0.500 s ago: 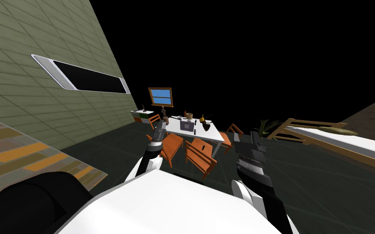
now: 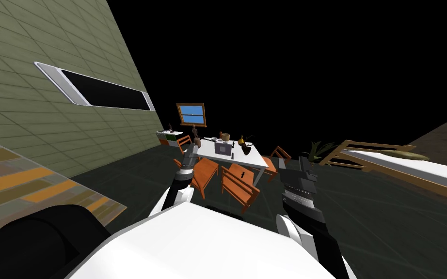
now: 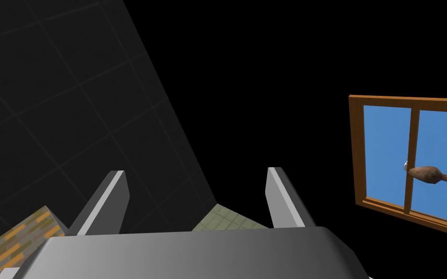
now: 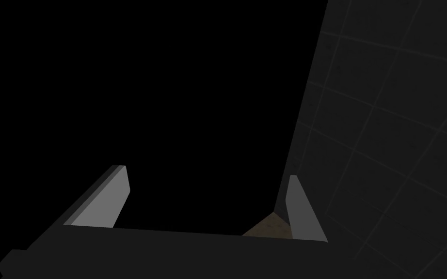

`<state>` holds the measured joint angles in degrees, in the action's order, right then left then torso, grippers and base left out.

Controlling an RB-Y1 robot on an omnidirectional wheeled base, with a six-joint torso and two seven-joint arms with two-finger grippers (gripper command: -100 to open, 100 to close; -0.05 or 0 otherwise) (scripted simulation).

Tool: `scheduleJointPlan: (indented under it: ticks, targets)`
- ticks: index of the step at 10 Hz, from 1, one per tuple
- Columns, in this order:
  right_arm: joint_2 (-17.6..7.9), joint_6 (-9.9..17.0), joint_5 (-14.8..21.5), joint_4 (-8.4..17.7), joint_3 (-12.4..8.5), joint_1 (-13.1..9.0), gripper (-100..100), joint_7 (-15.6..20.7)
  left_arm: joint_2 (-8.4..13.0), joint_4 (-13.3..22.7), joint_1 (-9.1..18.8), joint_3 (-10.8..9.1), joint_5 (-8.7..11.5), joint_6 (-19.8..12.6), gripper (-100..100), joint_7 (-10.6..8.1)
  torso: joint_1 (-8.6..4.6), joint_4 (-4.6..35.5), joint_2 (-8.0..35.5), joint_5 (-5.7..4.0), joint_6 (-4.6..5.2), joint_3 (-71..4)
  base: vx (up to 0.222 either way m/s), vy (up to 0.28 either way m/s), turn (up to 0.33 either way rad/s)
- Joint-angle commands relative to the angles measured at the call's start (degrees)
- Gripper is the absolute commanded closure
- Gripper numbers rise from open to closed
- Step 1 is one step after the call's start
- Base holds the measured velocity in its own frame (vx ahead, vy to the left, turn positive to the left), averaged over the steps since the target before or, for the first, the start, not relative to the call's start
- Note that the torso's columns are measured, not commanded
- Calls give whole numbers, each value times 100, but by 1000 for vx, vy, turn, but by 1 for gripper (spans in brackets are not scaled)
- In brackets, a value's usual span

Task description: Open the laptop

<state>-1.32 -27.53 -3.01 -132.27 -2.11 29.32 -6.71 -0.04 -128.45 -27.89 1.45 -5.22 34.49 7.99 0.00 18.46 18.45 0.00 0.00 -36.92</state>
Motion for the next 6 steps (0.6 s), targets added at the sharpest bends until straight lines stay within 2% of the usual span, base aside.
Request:
scheduleJointPlan:
  ticks: [1,4,5,6]
  targets:
    - [0,0,0,0,0,0,0,0,0,0,0,0,0,0,0,0,0,423,424,0,0,-844,0,0,0]
    - [0,0,0,0,0,0,0,0,0,0,0,0,0,0,0,0,0,1692,1693,0,0,-3381,0,0,0]
    - [0,0,0,-1,0,0,0,0,168,89,67,-76,-7,-27,-100,42,0,2114,2116,0,0,-4227,-4,10,-69]
    - [0,0,0,2,0,0,0,0,288,179,133,-152,-14,-54,-100,85,5,2304,2312,2,1,-4620,-24,22,-117]
